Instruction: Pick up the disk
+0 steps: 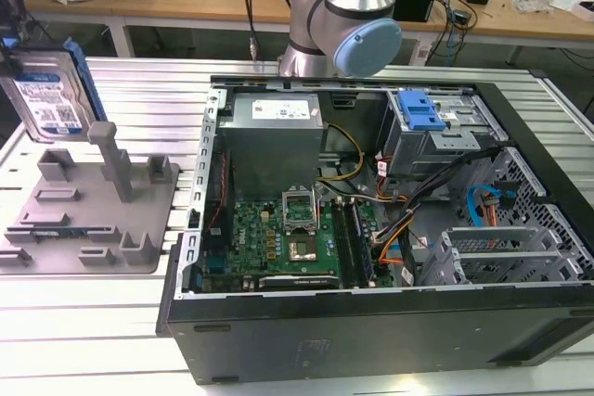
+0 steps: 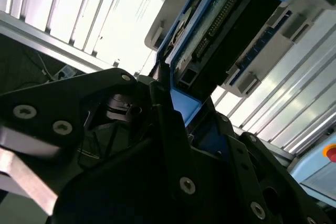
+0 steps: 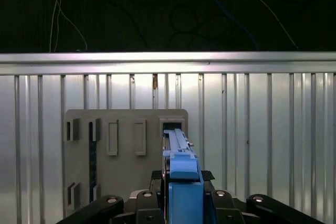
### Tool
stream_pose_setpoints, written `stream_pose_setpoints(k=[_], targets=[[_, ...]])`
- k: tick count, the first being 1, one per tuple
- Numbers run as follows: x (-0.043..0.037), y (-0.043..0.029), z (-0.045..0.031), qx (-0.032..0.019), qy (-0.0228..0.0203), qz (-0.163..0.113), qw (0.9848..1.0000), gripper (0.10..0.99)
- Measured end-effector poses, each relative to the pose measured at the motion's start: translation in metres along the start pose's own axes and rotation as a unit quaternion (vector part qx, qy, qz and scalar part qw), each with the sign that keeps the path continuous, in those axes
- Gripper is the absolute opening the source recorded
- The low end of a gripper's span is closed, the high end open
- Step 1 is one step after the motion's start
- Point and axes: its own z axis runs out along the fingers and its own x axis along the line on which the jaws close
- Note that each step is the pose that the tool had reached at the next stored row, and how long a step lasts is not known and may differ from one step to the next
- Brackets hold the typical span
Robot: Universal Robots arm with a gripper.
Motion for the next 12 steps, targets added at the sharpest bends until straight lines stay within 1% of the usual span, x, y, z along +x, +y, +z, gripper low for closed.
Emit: stream_pose_setpoints(k=[3, 4, 5, 6, 7, 8, 9, 10, 12], targets=[[0.0000, 0.0002, -0.0154, 0.0000, 0.0000, 0.000, 1.0000, 0.365], [0.0001, 0.0004, -0.0246, 0.0000, 0.0000, 0.000, 1.0000, 0.365], [0.0001, 0.0004, -0.0308, 0.0000, 0.0000, 0.000, 1.0000, 0.365], [0.0001, 0.0005, -0.0350, 0.0000, 0.0000, 0.000, 1.0000, 0.365], [0.0001, 0.0006, -0.0450, 0.0000, 0.0000, 0.000, 1.0000, 0.365], [0.0001, 0.0007, -0.0526, 0.0000, 0.0000, 0.000, 1.0000, 0.365], [0.0002, 0.0009, -0.0624, 0.0000, 0.0000, 0.000, 1.0000, 0.365], [0.0002, 0.0010, -0.0694, 0.0000, 0.0000, 0.000, 1.0000, 0.365], [0.0002, 0.0011, -0.0786, 0.0000, 0.0000, 0.000, 1.0000, 0.365]])
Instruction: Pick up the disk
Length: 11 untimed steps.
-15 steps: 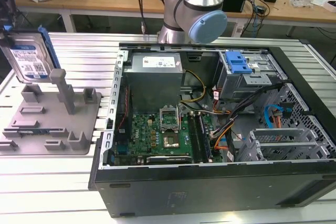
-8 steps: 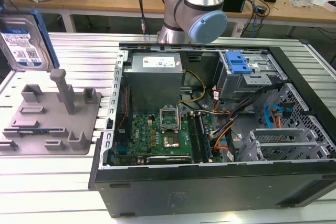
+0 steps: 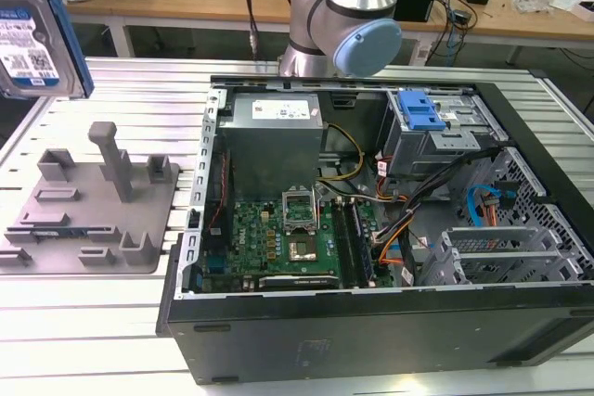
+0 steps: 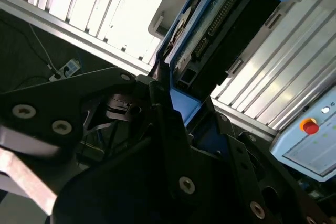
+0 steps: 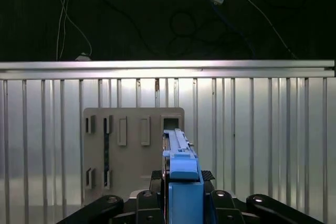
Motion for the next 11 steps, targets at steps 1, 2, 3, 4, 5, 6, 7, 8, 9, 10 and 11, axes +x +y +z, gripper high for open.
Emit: stream_pose_setpoints(k=[1, 2, 3, 4, 5, 6, 7, 8, 9, 10, 11], targets=[[0.0000, 0.0001, -0.0069, 0.0000, 0.0000, 0.000, 1.0000, 0.365], [0.0001, 0.0002, -0.0160, 0.0000, 0.0000, 0.000, 1.0000, 0.365], [0.0001, 0.0003, -0.0214, -0.0001, 0.0001, 0.000, 1.0000, 0.365], [0.0001, 0.0003, -0.0230, 0.0000, 0.0000, 0.000, 1.0000, 0.365], [0.0001, 0.0003, -0.0230, 0.0001, -0.0001, 0.000, 1.0000, 0.365], [0.0001, 0.0003, -0.0231, 0.0000, -0.0001, 0.000, 1.0000, 0.365], [0.0001, 0.0003, -0.0231, 0.0000, -0.0001, 0.000, 1.0000, 0.365], [0.0001, 0.0003, -0.0231, 0.0000, -0.0001, 0.000, 1.0000, 0.365], [0.0001, 0.0003, -0.0231, 0.0000, -0.0001, 0.000, 1.0000, 0.365], [0.0001, 0.0003, -0.0231, 0.0000, -0.0001, 0.000, 1.0000, 0.365], [0.0001, 0.0003, -0.0231, 0.0000, -0.0001, 0.000, 1.0000, 0.365]])
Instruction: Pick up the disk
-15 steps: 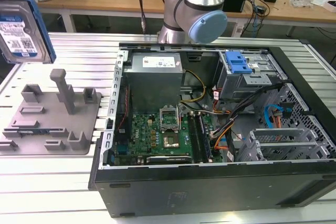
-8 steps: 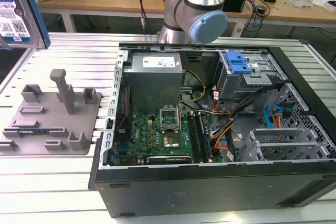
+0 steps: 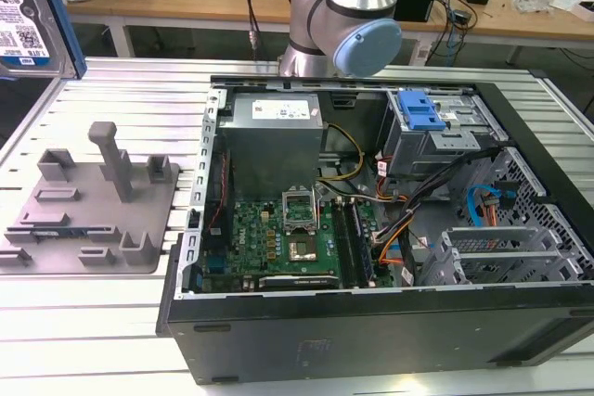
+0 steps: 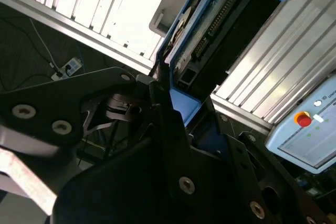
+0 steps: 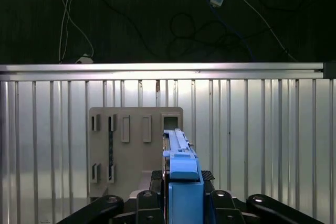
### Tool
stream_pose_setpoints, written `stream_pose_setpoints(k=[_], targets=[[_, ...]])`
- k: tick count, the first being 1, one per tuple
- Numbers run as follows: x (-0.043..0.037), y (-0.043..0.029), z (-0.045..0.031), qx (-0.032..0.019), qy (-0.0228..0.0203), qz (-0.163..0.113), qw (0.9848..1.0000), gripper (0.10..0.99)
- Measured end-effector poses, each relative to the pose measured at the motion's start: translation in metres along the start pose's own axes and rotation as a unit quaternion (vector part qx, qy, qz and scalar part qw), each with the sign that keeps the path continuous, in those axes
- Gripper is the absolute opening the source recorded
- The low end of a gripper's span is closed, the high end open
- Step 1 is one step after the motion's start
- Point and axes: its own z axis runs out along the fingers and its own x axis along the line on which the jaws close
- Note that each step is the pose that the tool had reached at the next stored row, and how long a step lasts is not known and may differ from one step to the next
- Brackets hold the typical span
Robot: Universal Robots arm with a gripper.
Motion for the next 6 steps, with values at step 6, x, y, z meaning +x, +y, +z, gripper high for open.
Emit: stream_pose_setpoints(k=[6], targets=[[0.0000, 0.0000, 0.0000, 0.0000, 0.0000, 0.000, 1.0000, 0.365]])
